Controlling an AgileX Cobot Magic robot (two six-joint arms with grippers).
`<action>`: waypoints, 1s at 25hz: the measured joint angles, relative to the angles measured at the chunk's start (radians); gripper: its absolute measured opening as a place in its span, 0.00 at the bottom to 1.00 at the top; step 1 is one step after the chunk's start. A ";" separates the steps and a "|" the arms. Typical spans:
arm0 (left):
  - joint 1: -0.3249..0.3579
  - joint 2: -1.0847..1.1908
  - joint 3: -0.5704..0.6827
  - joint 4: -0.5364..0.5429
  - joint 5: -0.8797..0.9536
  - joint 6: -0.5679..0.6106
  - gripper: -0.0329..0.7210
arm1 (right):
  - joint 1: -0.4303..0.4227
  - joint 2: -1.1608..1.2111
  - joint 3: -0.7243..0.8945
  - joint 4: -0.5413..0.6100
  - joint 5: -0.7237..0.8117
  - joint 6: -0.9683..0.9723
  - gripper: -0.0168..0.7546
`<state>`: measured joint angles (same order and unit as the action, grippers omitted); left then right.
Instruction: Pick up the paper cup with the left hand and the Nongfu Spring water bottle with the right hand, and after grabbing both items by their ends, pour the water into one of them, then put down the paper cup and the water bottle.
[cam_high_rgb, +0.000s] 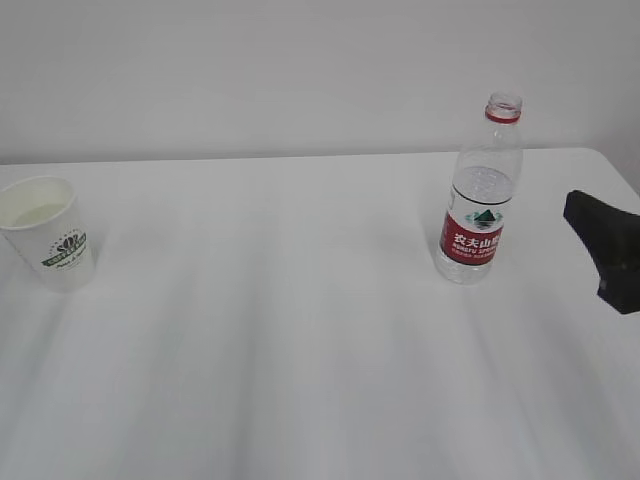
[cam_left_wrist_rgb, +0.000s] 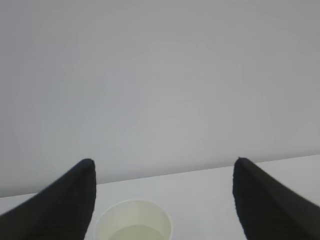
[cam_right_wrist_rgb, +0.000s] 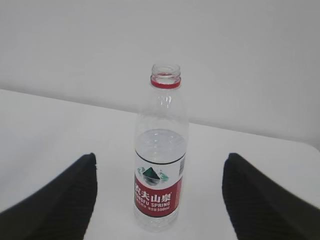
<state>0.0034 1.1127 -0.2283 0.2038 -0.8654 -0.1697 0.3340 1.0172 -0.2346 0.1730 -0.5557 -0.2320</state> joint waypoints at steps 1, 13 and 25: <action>0.000 -0.029 0.000 0.002 0.031 0.000 0.86 | 0.000 -0.015 -0.004 0.008 0.011 -0.006 0.79; 0.000 -0.389 -0.123 0.098 0.481 -0.064 0.85 | 0.000 -0.206 -0.004 0.109 0.149 -0.110 0.79; -0.055 -0.650 -0.229 0.099 0.893 -0.109 0.83 | 0.000 -0.364 -0.046 0.122 0.352 -0.182 0.79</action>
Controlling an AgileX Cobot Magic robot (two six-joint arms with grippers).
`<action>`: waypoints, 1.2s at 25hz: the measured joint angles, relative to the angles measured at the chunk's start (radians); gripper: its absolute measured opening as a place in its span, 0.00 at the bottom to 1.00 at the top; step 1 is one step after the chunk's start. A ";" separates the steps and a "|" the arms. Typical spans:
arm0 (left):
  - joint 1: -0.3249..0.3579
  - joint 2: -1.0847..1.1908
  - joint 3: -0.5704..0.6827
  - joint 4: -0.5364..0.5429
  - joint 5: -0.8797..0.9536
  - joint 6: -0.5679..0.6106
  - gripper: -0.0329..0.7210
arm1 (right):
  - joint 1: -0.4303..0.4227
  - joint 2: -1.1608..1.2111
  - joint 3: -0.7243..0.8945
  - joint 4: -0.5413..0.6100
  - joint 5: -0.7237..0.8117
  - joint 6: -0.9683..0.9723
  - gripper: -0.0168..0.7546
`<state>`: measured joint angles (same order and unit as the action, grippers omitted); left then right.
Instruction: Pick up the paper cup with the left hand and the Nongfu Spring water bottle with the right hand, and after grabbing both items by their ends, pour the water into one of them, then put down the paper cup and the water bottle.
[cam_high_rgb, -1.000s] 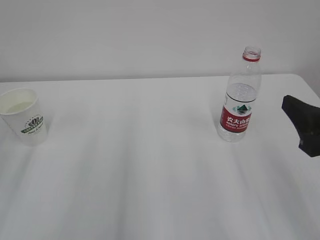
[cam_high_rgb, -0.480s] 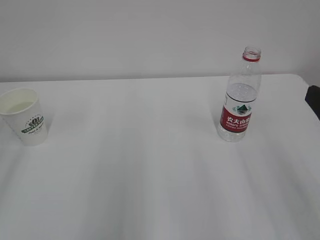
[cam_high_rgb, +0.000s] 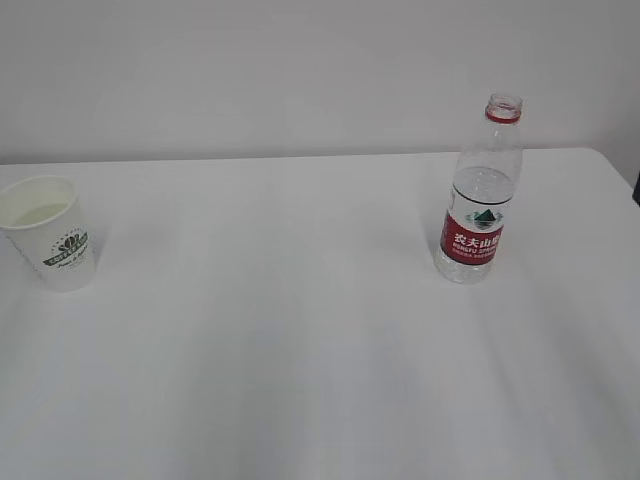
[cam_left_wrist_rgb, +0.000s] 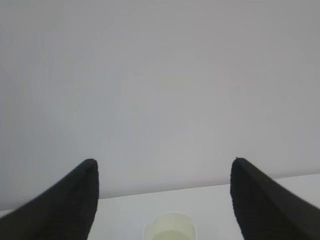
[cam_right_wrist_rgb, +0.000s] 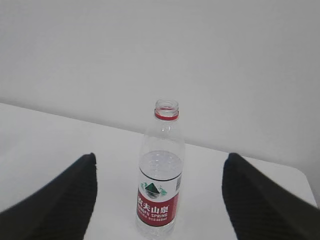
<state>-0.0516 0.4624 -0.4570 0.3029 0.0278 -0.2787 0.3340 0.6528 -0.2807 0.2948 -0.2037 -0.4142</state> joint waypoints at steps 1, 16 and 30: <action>-0.020 -0.020 -0.009 0.000 0.032 0.000 0.82 | 0.000 -0.014 0.000 0.000 0.013 -0.012 0.79; -0.154 -0.218 -0.031 -0.002 0.386 -0.002 0.81 | 0.000 -0.190 0.000 0.550 0.115 -0.664 0.79; -0.154 -0.269 -0.103 -0.194 0.702 0.139 0.81 | 0.000 -0.346 0.000 1.457 -0.082 -1.591 0.79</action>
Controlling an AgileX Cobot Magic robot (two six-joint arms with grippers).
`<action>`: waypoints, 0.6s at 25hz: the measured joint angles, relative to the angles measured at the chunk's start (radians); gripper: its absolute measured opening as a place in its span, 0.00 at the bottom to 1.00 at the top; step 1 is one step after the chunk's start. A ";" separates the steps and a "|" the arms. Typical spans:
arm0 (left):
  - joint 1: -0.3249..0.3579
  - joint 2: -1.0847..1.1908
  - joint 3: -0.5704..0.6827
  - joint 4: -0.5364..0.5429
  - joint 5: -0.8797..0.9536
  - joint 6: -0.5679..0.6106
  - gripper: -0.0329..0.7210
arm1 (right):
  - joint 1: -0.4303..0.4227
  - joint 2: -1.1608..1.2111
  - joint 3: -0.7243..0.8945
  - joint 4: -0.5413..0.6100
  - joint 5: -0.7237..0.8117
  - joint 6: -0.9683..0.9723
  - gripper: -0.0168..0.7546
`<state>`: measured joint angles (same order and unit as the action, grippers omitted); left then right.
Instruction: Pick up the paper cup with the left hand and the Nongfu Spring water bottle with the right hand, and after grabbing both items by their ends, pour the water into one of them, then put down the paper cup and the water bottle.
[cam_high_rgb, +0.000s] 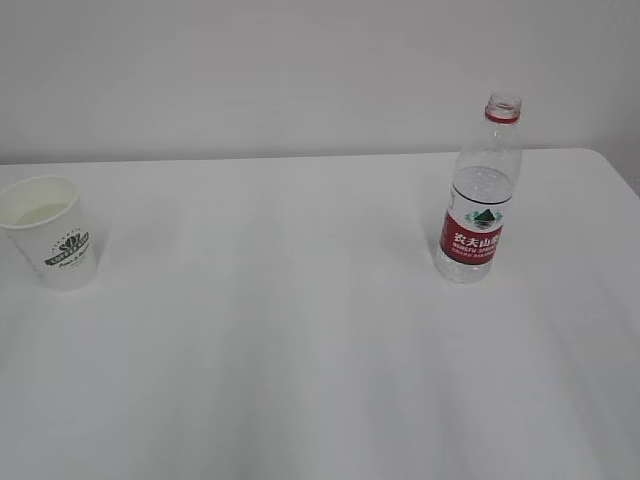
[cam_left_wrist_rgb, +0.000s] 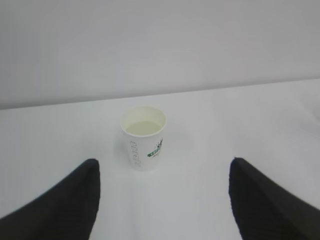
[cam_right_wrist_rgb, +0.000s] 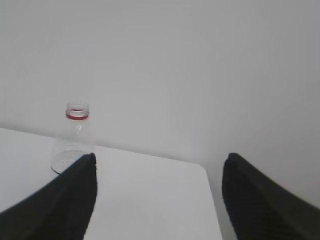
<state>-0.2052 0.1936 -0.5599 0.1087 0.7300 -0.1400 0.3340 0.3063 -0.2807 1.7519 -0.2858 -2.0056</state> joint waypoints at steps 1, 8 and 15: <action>0.000 0.000 -0.004 -0.007 0.024 0.005 0.81 | 0.000 -0.013 0.000 0.020 -0.010 -0.023 0.79; 0.000 -0.002 -0.012 -0.058 0.123 0.020 0.81 | 0.000 -0.092 -0.010 0.048 -0.048 -0.062 0.79; 0.000 -0.002 -0.012 -0.071 0.178 0.022 0.79 | 0.000 -0.096 -0.010 0.049 -0.054 -0.069 0.79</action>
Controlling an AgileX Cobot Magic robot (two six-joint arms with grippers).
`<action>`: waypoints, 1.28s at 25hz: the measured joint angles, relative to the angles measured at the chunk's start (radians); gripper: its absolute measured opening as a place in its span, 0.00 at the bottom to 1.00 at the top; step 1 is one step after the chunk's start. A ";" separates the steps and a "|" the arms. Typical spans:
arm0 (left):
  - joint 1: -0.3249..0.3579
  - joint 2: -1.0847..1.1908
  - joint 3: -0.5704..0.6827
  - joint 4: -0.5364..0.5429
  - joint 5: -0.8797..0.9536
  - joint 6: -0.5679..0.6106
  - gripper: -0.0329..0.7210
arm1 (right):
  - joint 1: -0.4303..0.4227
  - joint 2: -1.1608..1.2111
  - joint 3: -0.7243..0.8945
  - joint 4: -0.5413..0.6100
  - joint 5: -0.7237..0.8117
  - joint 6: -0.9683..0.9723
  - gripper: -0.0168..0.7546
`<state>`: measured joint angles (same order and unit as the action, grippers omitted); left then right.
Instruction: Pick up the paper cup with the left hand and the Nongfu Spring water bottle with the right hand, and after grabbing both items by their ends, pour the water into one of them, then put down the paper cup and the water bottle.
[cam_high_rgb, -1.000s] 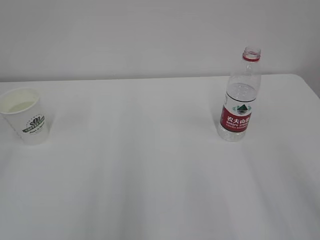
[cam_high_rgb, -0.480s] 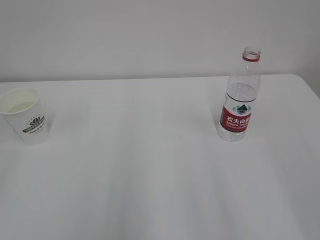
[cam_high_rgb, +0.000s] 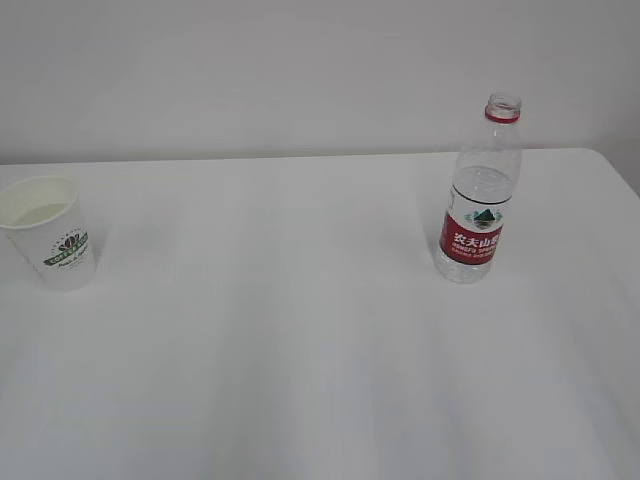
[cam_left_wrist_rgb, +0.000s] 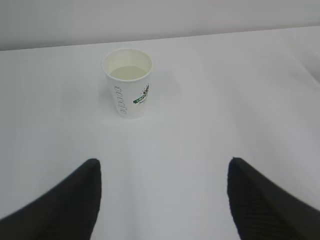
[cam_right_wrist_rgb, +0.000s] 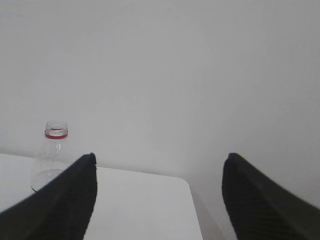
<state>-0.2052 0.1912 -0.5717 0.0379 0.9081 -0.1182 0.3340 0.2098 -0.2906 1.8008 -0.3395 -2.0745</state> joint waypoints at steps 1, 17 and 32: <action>0.000 0.000 0.000 0.000 0.002 0.000 0.79 | 0.000 0.000 0.000 0.002 0.000 -0.001 0.79; 0.000 -0.001 0.000 -0.038 0.020 0.000 0.77 | 0.000 0.000 0.000 0.002 0.026 -0.001 0.79; 0.000 -0.001 0.000 -0.038 0.020 0.000 0.75 | 0.000 0.000 0.000 0.002 0.042 -0.002 0.79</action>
<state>-0.2052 0.1905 -0.5717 0.0000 0.9277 -0.1182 0.3340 0.2098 -0.2906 1.8024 -0.2971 -2.0768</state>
